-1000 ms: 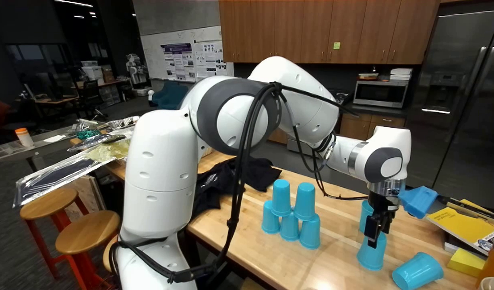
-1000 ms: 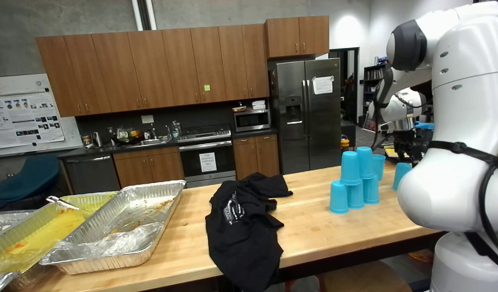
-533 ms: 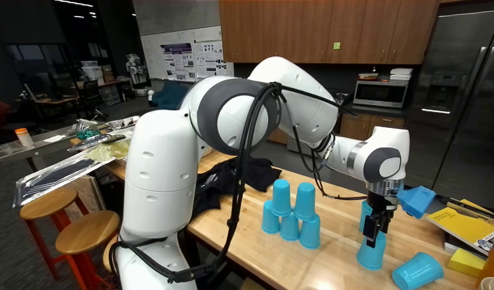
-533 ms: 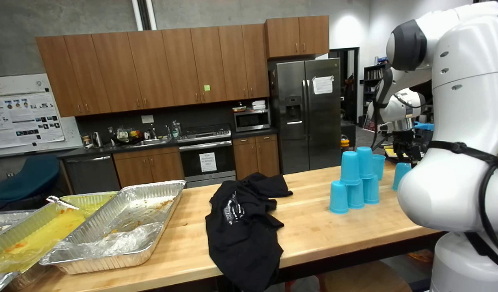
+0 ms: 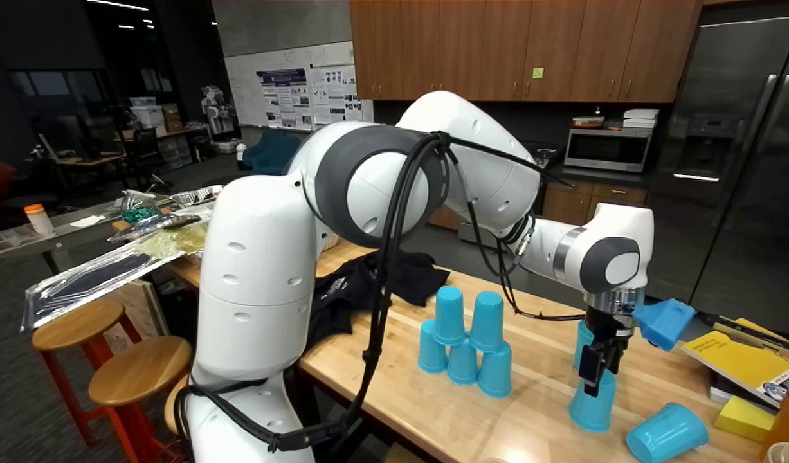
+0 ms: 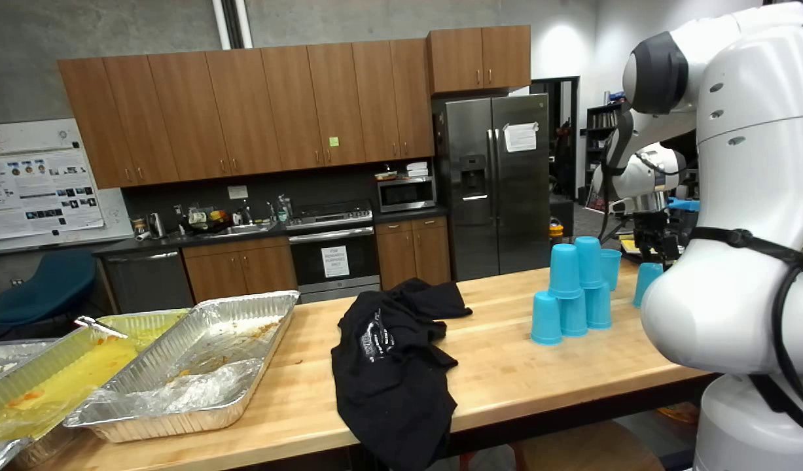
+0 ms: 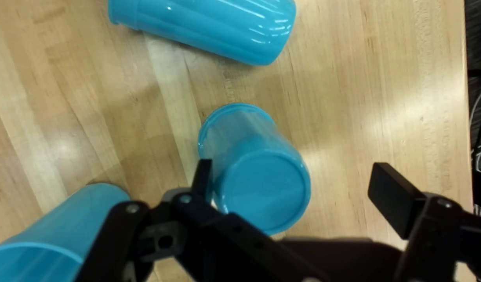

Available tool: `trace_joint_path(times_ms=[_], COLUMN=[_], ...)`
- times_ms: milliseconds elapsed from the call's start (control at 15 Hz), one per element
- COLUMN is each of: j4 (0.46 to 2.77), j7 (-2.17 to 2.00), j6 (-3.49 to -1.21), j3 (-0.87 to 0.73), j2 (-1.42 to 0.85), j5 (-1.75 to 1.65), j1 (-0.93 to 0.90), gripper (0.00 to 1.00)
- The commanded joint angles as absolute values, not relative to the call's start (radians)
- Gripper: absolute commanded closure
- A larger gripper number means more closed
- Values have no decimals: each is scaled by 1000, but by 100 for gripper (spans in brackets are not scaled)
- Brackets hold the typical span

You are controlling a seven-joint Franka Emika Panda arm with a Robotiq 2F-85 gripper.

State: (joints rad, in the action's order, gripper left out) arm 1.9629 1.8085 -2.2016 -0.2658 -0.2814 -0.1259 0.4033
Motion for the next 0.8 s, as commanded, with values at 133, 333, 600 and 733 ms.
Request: trace_joint_path(times_ms=[133,333,600,733], j4=[1981,1980,1980,1982], j7=[1793,1780,1772,1768], j6=[-2216,-2221,-2221,-2223], j3=[-264,-265,-265,-265], j2=[-265,-273,-278,-278], j5=[-120,-125,-129,-129], j1=[403,402,401,401], gripper=[0,0,0,0])
